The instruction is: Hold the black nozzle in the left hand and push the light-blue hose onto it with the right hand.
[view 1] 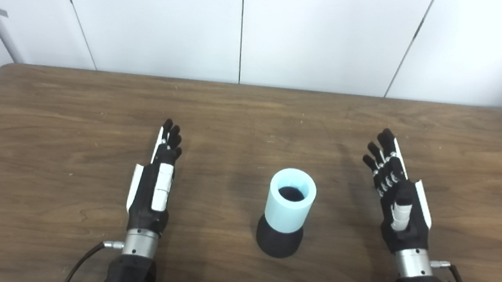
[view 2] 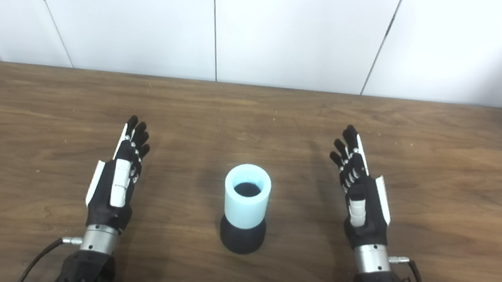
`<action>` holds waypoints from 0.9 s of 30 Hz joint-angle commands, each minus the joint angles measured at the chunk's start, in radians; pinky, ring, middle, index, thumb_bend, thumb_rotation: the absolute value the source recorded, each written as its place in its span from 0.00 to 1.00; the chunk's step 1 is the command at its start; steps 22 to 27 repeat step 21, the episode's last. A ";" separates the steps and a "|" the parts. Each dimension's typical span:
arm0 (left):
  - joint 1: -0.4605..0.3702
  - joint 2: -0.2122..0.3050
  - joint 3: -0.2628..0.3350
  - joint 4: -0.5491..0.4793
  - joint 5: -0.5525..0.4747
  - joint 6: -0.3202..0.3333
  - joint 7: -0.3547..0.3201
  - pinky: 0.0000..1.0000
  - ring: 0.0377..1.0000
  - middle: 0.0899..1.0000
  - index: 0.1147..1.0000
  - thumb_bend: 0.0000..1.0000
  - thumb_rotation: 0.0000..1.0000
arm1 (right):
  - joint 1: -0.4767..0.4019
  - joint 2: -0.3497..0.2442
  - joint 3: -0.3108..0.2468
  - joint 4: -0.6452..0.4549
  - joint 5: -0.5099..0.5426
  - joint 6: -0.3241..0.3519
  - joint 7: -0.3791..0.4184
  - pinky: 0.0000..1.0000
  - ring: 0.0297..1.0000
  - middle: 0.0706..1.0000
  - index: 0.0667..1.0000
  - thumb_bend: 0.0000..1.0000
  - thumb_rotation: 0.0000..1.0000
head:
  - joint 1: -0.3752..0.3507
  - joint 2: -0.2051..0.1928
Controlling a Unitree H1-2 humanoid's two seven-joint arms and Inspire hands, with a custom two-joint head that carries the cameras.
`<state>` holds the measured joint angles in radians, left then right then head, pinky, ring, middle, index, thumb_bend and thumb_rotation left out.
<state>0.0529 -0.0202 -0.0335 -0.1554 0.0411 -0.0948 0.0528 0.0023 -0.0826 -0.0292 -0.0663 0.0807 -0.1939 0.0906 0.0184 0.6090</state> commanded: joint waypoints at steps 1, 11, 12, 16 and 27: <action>0.021 -0.008 -0.005 -0.007 0.002 -0.004 -0.005 1.00 1.00 1.00 1.00 0.67 1.00 | 0.040 -0.001 0.000 0.041 0.010 -0.009 0.006 0.95 0.98 1.00 1.00 0.78 1.00 | 0.001 0.003; 0.031 -0.009 -0.008 -0.050 0.006 0.035 -0.008 1.00 1.00 1.00 1.00 0.67 1.00 | 0.039 -0.005 0.011 0.019 -0.008 0.014 0.008 0.98 1.00 1.00 1.00 0.80 1.00 | -0.004 0.011; 0.032 -0.010 -0.009 -0.052 0.006 0.036 -0.008 1.00 1.00 1.00 1.00 0.67 1.00 | 0.040 -0.006 0.012 0.017 -0.007 0.017 0.008 0.98 1.00 1.00 1.00 0.80 1.00 | -0.003 0.013; 0.024 -0.013 -0.015 -0.020 0.019 0.013 -0.002 1.00 1.00 1.00 1.00 0.66 1.00 | 0.043 -0.003 -0.001 0.009 -0.003 0.050 -0.007 0.98 1.00 1.00 1.00 0.80 1.00 | 0.000 0.017; 0.025 -0.004 -0.010 -0.046 0.014 0.027 -0.006 1.00 1.00 1.00 1.00 0.67 1.00 | 0.051 0.041 -0.018 -0.050 -0.024 0.141 -0.068 1.00 1.00 1.00 1.00 0.77 1.00 | -0.010 0.033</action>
